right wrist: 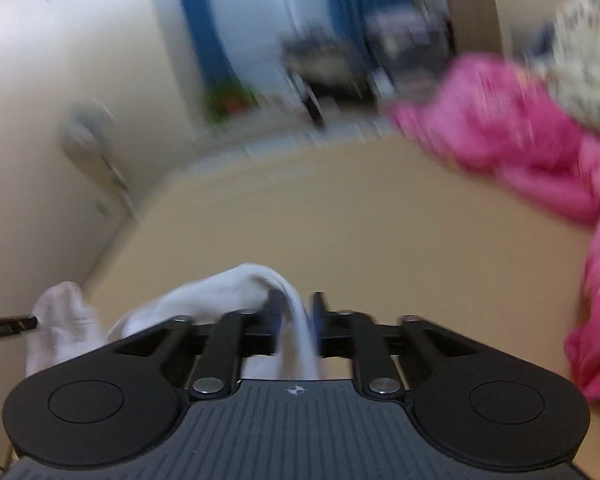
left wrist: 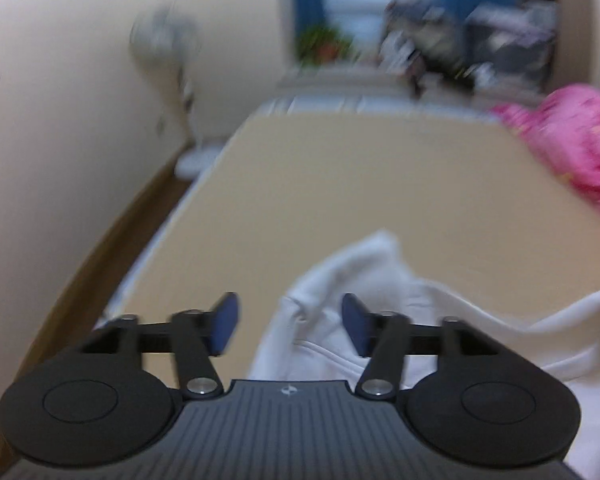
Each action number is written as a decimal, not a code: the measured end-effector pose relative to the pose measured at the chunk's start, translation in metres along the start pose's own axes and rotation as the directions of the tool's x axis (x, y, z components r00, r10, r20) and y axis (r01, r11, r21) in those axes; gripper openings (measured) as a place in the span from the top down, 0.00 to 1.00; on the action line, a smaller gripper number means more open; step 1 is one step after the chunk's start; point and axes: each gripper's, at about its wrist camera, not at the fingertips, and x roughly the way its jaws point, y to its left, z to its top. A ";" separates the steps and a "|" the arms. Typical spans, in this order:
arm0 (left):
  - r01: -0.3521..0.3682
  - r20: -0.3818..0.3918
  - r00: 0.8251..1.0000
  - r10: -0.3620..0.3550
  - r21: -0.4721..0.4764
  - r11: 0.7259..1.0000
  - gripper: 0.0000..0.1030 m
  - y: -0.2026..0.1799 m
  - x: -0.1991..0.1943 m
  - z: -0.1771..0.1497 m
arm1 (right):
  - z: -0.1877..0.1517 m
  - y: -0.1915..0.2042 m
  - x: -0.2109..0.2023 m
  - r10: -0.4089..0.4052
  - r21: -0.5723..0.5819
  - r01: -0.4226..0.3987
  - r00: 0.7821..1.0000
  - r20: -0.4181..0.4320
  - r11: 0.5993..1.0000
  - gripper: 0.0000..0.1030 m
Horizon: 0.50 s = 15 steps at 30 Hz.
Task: Fold small clothes
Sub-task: 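Lift the shirt with both grippers and shake it out in the air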
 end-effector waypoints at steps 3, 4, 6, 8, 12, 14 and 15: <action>0.006 -0.068 0.998 -0.005 0.010 1.000 0.16 0.002 0.042 -0.021 | -0.041 -0.013 0.014 0.045 0.013 -0.045 0.996 -0.071 0.999 0.55; 0.024 -0.063 0.998 -0.022 0.029 0.999 0.16 0.007 0.046 -0.036 | -0.055 -0.019 0.010 0.040 -0.002 -0.041 0.995 -0.092 0.999 0.54; 0.027 -0.083 0.996 -0.020 0.079 0.996 0.16 0.022 0.051 -0.072 | -0.094 -0.033 -0.004 0.003 -0.040 -0.009 0.990 -0.144 0.999 0.53; 0.030 -0.107 0.994 -0.020 0.094 0.995 0.16 0.041 0.047 -0.113 | -0.138 -0.045 -0.020 -0.014 -0.067 0.000 0.978 -0.209 0.998 0.49; 0.049 -0.198 0.979 -0.042 0.033 0.998 0.16 0.080 0.016 -0.204 | -0.222 -0.054 -0.053 -0.018 -0.076 -0.009 0.936 -0.353 0.997 0.43; 0.042 -0.248 0.968 -0.042 -0.007 0.999 0.16 0.097 -0.005 -0.242 | -0.256 -0.044 -0.063 0.007 -0.080 -0.042 0.918 -0.398 0.996 0.38; 0.036 -0.266 0.963 -0.040 -0.023 0.999 0.16 0.104 -0.014 -0.259 | -0.271 -0.037 -0.067 0.021 -0.084 -0.061 0.911 -0.412 0.995 0.35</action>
